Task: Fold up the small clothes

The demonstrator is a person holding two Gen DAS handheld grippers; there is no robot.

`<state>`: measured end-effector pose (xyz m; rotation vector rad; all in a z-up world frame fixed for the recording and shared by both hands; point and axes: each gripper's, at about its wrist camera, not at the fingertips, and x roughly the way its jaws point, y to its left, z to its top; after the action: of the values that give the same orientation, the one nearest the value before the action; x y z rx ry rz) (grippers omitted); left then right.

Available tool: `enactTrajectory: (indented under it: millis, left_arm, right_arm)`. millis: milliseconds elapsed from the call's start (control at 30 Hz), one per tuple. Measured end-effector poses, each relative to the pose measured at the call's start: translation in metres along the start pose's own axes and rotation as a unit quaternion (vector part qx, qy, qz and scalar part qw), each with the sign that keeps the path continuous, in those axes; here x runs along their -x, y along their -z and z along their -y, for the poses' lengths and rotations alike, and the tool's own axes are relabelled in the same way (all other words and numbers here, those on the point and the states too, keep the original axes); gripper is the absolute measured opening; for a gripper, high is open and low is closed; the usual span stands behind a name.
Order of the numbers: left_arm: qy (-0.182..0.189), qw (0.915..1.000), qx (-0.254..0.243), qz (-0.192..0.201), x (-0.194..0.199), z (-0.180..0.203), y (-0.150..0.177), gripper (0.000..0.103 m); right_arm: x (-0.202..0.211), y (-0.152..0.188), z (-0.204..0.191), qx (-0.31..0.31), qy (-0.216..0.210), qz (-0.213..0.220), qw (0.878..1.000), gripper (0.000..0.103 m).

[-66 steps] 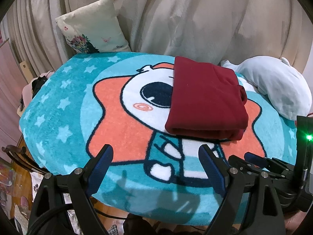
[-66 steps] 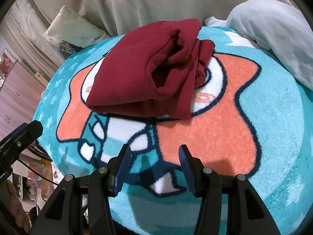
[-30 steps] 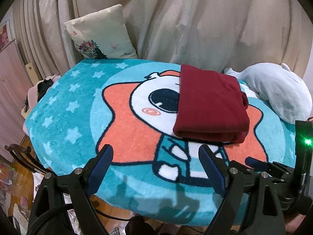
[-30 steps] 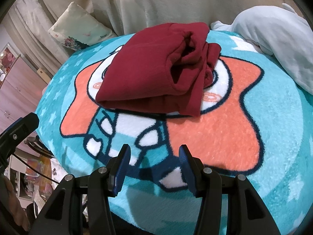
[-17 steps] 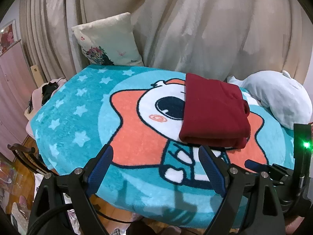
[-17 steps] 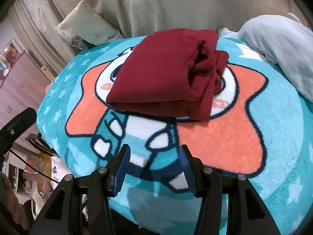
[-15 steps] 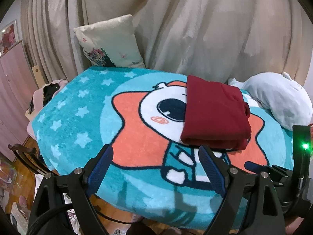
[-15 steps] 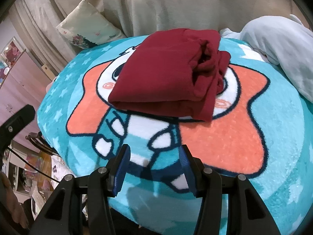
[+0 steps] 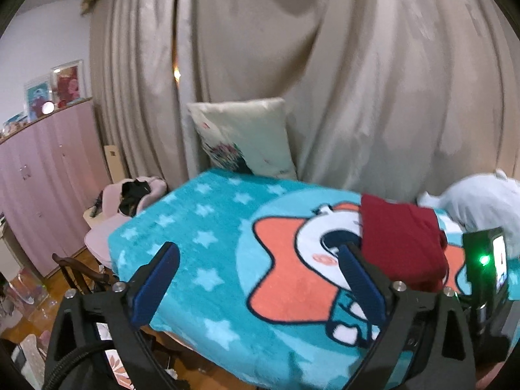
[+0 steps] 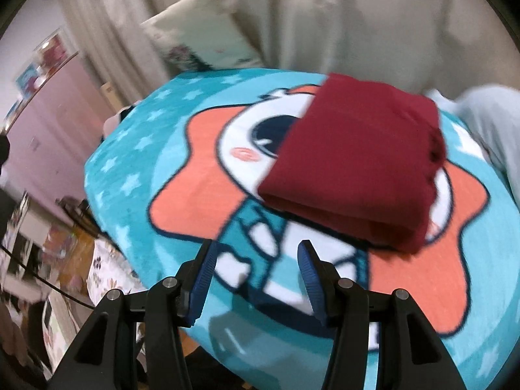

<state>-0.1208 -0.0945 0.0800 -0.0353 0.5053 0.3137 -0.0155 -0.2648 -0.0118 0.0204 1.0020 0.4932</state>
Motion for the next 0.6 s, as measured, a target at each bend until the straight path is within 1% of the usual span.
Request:
enactTrajectory:
  millis: [100,233,300,467,533,600]
  left_arm:
    - [-0.022,0.9997,0.005,0.0,0.002,-0.008,-0.001,0.099]
    - [-0.016,0.9998,0.01,-0.011,0.0,-0.012,-0.001,0.099]
    - [-0.016,0.9995,0.013,-0.023,-0.004,-0.013,0.001,0.099]
    - [0.008,0.9969,0.029,-0.073,-0.02,-0.011,0.006,0.099]
    - [0.011,0.9956,0.023,-0.09,-0.027,-0.003,0.008,0.099]
    - [0.027,0.9944,0.02,-0.1,-0.032,0.004,0.01,0.099]
  right_arm:
    - [-0.004,-0.005,-0.013,0.02,-0.009,-0.003,1.0,0.056]
    - [-0.008,-0.007,-0.018,0.028,-0.014,-0.006,0.999,0.056]
    - [-0.009,-0.007,-0.018,0.027,-0.014,-0.006,1.0,0.056]
    - [-0.007,-0.005,-0.01,0.011,-0.006,-0.006,1.0,0.056]
    - [-0.001,-0.001,-0.001,0.0,0.005,0.001,1.0,0.056]
    - [0.004,0.003,0.009,-0.012,0.014,0.006,1.0,0.056]
